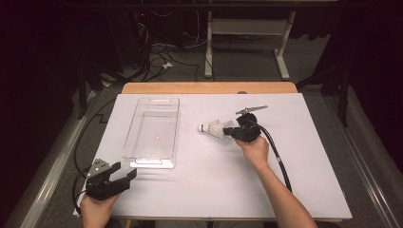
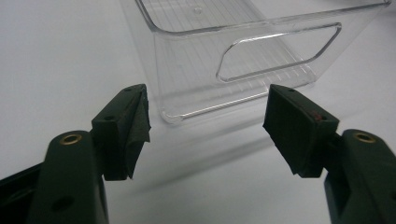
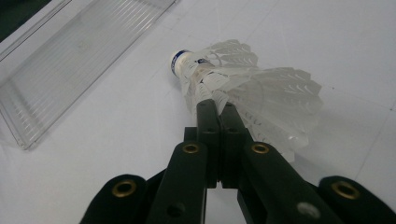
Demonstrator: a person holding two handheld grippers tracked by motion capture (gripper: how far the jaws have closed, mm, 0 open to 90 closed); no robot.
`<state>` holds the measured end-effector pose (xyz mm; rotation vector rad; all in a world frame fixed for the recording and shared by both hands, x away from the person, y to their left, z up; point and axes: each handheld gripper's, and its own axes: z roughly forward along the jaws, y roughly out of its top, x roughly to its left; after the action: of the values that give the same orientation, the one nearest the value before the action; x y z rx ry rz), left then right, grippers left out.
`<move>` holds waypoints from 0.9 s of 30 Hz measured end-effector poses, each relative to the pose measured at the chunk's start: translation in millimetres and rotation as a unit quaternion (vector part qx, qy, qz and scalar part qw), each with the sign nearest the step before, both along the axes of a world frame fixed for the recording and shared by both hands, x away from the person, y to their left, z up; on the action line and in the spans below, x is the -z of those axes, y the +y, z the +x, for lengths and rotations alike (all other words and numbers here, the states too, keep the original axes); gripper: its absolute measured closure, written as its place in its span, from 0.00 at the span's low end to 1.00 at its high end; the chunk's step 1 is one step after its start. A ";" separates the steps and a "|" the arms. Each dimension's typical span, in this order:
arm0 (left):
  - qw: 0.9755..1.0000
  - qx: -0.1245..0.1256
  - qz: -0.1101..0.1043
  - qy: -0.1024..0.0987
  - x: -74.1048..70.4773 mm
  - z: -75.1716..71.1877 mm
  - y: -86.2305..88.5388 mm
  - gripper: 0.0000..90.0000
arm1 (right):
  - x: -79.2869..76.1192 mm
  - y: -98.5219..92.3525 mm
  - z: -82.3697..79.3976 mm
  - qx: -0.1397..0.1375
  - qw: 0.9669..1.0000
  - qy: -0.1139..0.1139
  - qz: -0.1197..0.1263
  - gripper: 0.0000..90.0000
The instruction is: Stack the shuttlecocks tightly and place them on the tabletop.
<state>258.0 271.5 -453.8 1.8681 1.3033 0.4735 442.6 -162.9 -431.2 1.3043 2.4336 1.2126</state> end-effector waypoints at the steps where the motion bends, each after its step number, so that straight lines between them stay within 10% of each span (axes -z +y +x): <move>1: 1.000 0.000 0.000 0.000 0.0 0.0 0.1 0.36 | 0.3 0.4 0.1 0.000 1.000 0.000 0.001 1.00; 27: 1.000 0.001 -0.001 0.000 0.0 -0.1 -0.2 0.36 | 6.3 1.5 1.8 0.004 1.000 0.008 0.006 0.85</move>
<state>257.9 271.3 -453.7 1.8675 1.3019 0.4721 444.5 -161.4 -437.6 1.3308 2.4345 1.2225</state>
